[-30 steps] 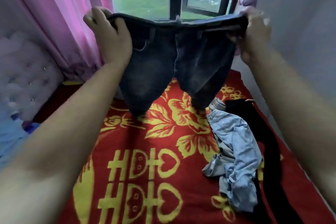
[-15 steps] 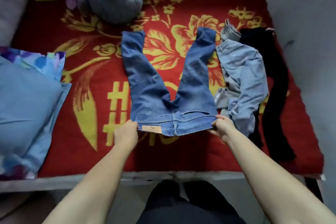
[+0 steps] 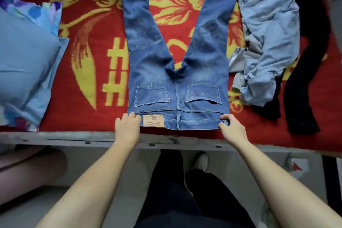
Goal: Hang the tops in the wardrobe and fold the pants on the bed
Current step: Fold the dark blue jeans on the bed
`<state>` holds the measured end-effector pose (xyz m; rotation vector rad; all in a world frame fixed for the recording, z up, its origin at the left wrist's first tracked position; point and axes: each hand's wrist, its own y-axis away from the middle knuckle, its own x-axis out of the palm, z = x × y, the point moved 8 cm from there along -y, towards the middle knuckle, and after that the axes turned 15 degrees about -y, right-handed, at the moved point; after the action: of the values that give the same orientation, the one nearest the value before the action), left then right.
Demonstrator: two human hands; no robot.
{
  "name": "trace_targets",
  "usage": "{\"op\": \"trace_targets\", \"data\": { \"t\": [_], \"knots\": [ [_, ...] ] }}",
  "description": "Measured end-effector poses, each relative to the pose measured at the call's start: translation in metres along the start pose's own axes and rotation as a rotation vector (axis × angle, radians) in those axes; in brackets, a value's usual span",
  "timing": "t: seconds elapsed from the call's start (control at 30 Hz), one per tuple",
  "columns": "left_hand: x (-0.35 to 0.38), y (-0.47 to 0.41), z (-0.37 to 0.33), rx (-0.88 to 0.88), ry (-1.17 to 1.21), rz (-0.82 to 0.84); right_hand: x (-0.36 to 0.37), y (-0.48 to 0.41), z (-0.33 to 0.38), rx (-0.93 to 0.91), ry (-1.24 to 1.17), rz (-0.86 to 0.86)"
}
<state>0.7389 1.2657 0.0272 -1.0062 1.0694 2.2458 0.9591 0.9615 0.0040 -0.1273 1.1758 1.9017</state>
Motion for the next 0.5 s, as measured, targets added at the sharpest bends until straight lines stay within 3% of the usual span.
{"op": "trace_targets", "data": {
  "t": [0.13, 0.23, 0.37, 0.43, 0.5],
  "knots": [
    [0.056, 0.003, -0.041, -0.012, -0.031, 0.057, 0.018, -0.019, -0.060, -0.093, 0.031, -0.033],
    [0.097, 0.002, -0.081, 0.040, -0.070, 0.153, 0.047, -0.044, -0.117, 0.025, 0.156, 0.113],
    [0.150, -0.001, -0.123, 0.143, -0.057, 0.437, 0.071, -0.068, -0.160, 0.128, 0.430, 0.276],
    [0.156, -0.010, -0.132, 0.125, 0.018, 0.428, 0.067, -0.080, -0.152, 0.020, 0.512, 0.141],
    [0.143, -0.025, -0.131, 0.064, 0.108, 0.227, 0.062, -0.084, -0.125, -0.220, 0.519, -0.041]
  ]
}}
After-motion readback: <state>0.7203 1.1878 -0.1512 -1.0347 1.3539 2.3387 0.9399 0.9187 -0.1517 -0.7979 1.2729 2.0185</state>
